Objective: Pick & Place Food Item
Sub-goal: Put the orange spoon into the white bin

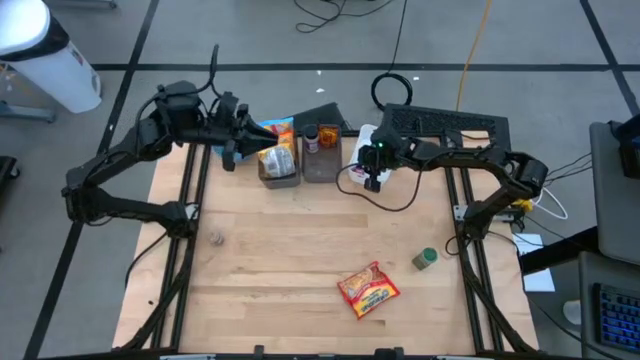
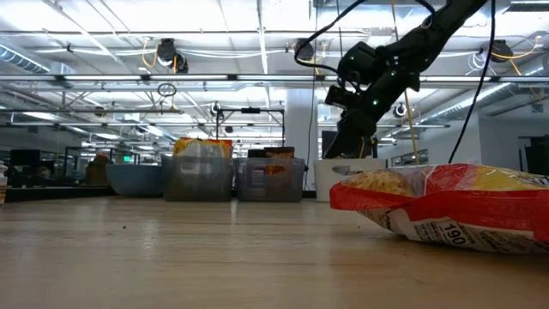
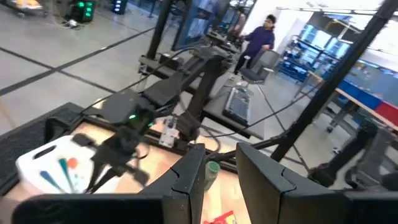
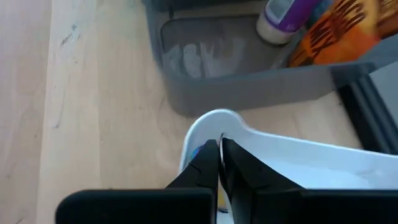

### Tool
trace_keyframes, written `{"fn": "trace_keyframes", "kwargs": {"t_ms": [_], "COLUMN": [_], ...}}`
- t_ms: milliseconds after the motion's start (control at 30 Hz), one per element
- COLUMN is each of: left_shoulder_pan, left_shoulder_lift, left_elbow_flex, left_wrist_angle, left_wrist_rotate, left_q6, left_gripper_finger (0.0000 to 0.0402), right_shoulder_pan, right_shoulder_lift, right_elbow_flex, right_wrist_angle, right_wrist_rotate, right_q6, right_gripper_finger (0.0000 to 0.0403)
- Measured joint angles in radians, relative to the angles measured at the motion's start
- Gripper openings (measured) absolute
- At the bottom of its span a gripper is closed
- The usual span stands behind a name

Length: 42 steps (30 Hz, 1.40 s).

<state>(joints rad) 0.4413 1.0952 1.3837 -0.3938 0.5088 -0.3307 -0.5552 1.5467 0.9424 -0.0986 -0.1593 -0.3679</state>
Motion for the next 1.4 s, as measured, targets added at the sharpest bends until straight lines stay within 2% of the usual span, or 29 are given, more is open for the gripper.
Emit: {"fn": "trace_keyframes", "kwargs": {"t_ms": [133, 400, 700, 833, 1167, 1400], "left_shoulder_pan": [-0.014, -0.034, -0.033, -0.034, -0.033, -0.034], "left_shoulder_lift": [0.002, 0.004, 0.006, 0.006, 0.006, 0.006], "left_elbow_flex": [0.000, 0.000, 0.000, 0.000, 0.000, 0.000], "left_wrist_angle": [0.055, 0.056, 0.053, 0.054, 0.052, 0.045], "left_wrist_rotate": [0.011, 0.018, 0.026, 0.028, 0.041, 0.042], "left_q6": [-0.003, -0.031, -0.021, -0.019, -0.023, -0.014], "left_gripper_finger": [0.0097, 0.0097, 0.0097, 0.0097, 0.0097, 0.0097], "right_shoulder_pan": [0.001, 0.000, 0.000, -0.001, 0.001, 0.001], "right_shoulder_lift": [0.048, 0.121, 0.135, 0.137, 0.128, 0.056], "right_elbow_flex": [0.000, 0.003, 0.002, 0.001, -0.003, -0.003], "right_wrist_angle": [0.029, 0.027, 0.046, 0.062, 0.065, 0.060], "right_wrist_rotate": [-0.003, 0.007, 0.002, -0.003, 0.008, 0.055], "right_q6": [0.037, 0.050, 0.088, 0.111, 0.138, 0.128], "right_gripper_finger": [0.0000, 0.0000, 0.0006, 0.0034, 0.0142, 0.0168]}}
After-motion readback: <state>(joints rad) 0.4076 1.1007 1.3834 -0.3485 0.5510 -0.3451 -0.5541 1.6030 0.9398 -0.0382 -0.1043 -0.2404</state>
